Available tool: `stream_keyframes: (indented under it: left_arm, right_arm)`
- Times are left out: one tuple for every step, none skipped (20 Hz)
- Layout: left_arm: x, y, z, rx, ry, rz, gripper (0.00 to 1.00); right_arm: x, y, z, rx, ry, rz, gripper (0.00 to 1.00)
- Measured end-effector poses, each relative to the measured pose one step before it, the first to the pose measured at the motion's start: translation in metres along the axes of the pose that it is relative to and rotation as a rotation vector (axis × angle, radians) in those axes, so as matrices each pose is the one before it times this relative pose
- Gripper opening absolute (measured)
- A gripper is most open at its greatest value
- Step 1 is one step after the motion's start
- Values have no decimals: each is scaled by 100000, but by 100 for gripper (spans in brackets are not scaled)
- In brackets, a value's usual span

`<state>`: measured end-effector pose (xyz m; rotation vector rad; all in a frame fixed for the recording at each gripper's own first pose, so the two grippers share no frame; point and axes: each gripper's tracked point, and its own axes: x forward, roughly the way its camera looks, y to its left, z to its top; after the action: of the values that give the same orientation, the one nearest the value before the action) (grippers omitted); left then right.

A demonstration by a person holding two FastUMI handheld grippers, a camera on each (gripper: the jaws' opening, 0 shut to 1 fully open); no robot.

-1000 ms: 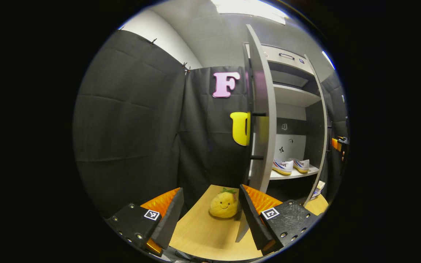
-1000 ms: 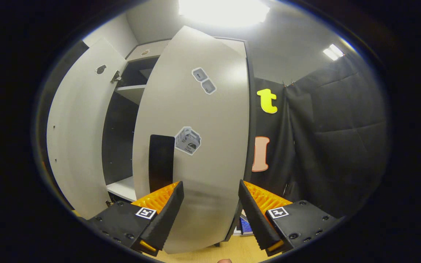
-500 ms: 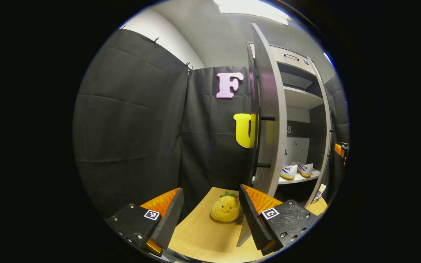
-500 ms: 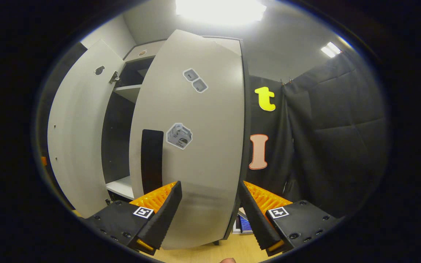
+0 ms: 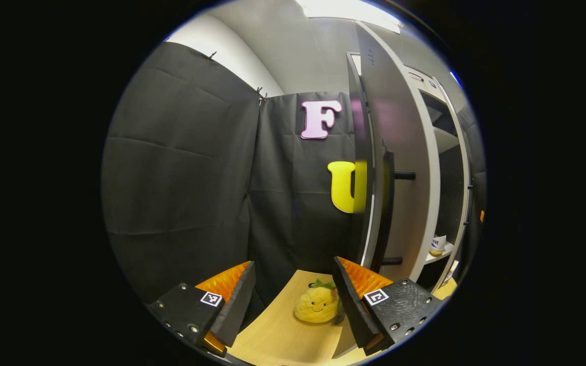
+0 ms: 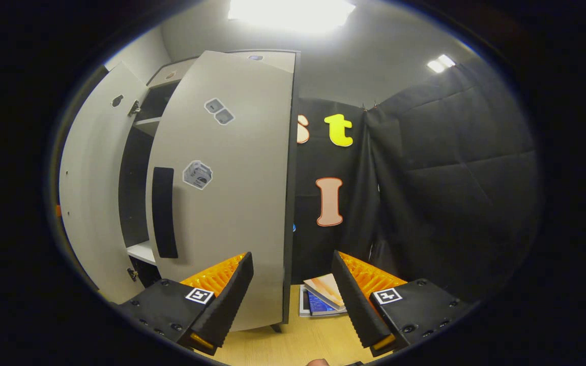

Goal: Grab one shoe with the right hand and put it into the shoe cabinet, grab the other shoe with the left hand and put it into the shoe cabinet; then close the right door with the right hand and the left door with the left hand.

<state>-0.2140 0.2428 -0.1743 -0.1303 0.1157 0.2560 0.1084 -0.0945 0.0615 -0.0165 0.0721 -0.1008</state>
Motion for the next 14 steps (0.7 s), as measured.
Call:
stream_keyframes:
  left_arm:
    - [244, -386, 124, -197, -135, -713, 82]
    - [310, -452, 226, 24, -408, -764, 82]
    - [624, -651, 271, 876, -504, -158, 82]
    - [324, -330, 58, 2345, -792, -519, 82]
    - [-259, -51, 203, 2604, -869, -241, 81]
    - [197, -251, 202, 2152, -413, -337, 80]
    - [-225, -35, 239, 1111, -546, -727, 80]
    - [-43, -253, 6, -380, 538, -831, 80]
    - [-59, -260, -61, -1173, 408, -399, 79]
    - [0, -206, -17, -481, 229, -154, 79]
    - [-165, -245, -38, 129, 37, -111, 79]
    - [-112, -358, 109, 183, 41, -363, 79]
    - [-122, -603, -71, -136, 175, -920, 79]
    - [-56, -693, 51, -230, 100, -1204, 79]
  right_arm:
    - [11, -438, -204, -130, 545, -737, 98]
    - [19, -367, -258, -51, 452, -469, 98]
    - [22, -319, -203, 63, 521, -258, 98]
    - [37, -242, -290, 65, 485, -84, 98]
    - [52, -211, -118, 20, 333, -113, 98]
    - [70, -209, -253, -106, 366, -164, 98]
    - [40, -172, -258, -114, 509, -50, 98]
    - [113, -74, -242, 87, 506, 94, 98]
    - [84, -19, -241, 371, 412, 53, 98]
    - [170, -53, -240, 464, 376, 65, 98]
    - [117, -14, -133, 460, 315, 165, 98]
    - [184, 94, -151, 241, 285, 351, 98]
    - [111, 78, -26, 33, 159, 317, 98]
    - [106, 53, -115, -3, -7, 256, 98]
